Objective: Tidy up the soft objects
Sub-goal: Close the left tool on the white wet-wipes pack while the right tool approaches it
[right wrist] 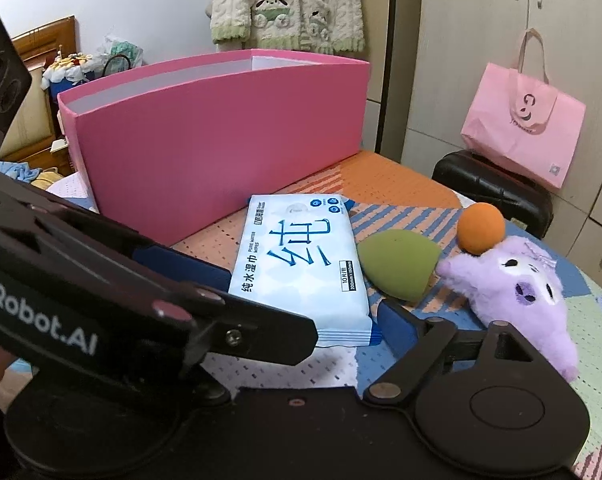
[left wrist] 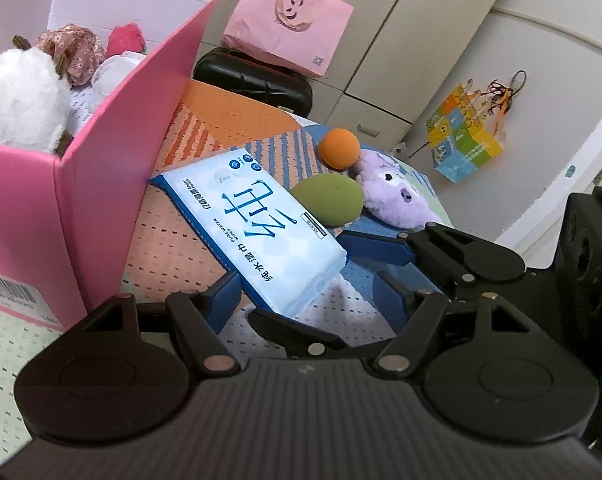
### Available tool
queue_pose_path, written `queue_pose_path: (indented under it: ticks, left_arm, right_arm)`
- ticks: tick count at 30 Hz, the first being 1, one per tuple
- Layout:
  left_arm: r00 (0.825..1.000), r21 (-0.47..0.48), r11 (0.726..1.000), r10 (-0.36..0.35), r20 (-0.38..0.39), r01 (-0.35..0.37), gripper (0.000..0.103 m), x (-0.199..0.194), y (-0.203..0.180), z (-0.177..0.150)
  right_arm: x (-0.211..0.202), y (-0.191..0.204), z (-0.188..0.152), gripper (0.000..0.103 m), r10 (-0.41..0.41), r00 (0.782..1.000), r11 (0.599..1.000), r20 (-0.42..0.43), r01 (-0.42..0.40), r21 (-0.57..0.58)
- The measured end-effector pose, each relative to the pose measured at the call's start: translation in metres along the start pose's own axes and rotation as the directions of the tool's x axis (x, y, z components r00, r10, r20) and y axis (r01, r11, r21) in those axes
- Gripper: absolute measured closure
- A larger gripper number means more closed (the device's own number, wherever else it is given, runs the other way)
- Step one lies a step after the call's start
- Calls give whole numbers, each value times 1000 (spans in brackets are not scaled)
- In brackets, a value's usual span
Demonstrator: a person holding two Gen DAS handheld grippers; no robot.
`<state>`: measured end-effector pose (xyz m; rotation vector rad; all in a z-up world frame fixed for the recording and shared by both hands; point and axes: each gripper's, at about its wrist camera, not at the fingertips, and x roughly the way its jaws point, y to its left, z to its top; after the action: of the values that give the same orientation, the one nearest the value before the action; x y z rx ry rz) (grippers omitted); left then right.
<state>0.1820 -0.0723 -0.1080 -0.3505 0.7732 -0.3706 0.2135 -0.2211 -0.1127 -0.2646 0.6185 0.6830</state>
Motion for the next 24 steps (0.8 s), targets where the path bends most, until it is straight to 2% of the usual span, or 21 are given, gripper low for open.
queue_pose_path:
  ticks: [8, 13, 15, 17, 18, 21, 24]
  left_arm:
    - [999, 12, 999, -30, -34, 31, 32, -9, 0, -3]
    - [995, 16, 997, -74, -71, 76, 32, -16, -2, -7]
    - [998, 32, 998, -54, -44, 55, 31, -19, -3, -9]
    - [1000, 61, 998, 12, 24, -14, 31, -20, -4, -9]
    - [999, 60, 998, 24, 41, -27, 31, -19, -2, -9]
    - [1000, 49, 999, 16, 8, -17, 32, -12, 1, -9]
    - [1000, 54, 998, 24, 14, -25, 34, -11, 1, -12]
  right_arm:
    - [-12, 11, -7, 13, -7, 1000, 1000, 10, 7, 13]
    - [-23, 10, -15, 13, -4, 1000, 998, 4, 3, 70]
    - [-27, 14, -20, 13, -23, 1000, 998, 0, 23, 62]
    - [-29, 18, -24, 13, -38, 999, 998, 0, 38, 47]
    - [-31, 18, -24, 13, -40, 999, 998, -2, 40, 50]
    - [-37, 20, -27, 13, -38, 999, 997, -10, 38, 63]
    - [-39, 22, -29, 13, -34, 999, 997, -24, 35, 66]
